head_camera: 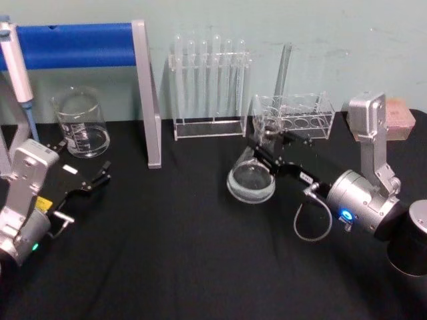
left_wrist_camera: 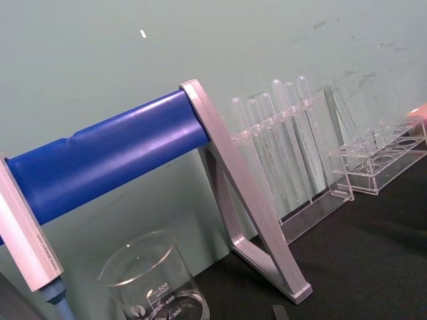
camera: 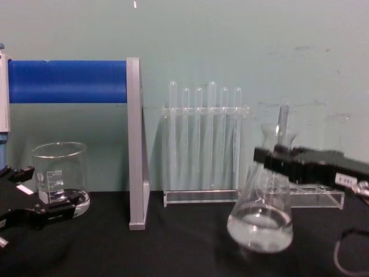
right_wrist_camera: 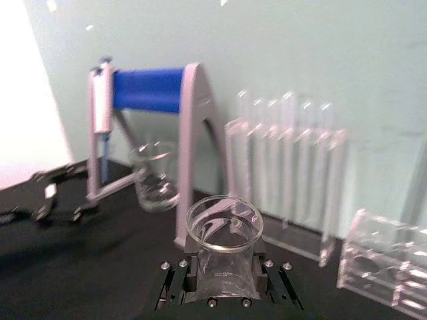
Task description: Grasp the erlenmeyer flask with one hand, shake it three times, then place it back.
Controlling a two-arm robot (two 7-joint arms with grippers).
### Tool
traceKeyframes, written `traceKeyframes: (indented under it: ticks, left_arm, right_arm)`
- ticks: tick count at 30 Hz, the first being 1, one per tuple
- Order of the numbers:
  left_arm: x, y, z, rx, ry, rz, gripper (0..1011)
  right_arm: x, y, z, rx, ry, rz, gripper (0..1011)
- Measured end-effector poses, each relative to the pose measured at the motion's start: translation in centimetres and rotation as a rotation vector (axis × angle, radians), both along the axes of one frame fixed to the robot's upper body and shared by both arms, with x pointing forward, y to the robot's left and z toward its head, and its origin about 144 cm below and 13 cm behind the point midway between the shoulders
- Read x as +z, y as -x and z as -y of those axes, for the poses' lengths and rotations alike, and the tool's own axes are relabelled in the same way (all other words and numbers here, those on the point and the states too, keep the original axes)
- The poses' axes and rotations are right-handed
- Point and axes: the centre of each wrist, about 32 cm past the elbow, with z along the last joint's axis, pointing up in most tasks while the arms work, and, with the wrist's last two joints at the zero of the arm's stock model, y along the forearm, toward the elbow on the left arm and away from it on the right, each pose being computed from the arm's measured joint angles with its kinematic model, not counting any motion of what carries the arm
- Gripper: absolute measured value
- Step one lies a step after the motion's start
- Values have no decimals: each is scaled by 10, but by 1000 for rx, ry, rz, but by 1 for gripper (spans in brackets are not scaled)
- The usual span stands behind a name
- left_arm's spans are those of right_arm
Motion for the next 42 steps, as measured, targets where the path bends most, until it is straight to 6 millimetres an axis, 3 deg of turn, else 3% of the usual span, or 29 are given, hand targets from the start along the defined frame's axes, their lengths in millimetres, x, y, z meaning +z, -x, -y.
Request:
traceKeyframes:
  ticks: [7, 16, 29, 42]
  left_arm:
    - [0, 0, 0, 0, 0, 0, 1001]
    - [0, 0, 0, 0, 0, 0, 1001]
    - [0, 0, 0, 0, 0, 0, 1001]
    - [0, 0, 0, 0, 0, 0, 1001]
  right_arm:
    - [17, 9, -11, -151, -20, 53, 449]
    - [30, 17, -12, -300, 8, 84, 449]
    - [29, 20, -6, -426, 52, 59, 449]
    - [27, 17, -13, -390, 59, 58, 449]
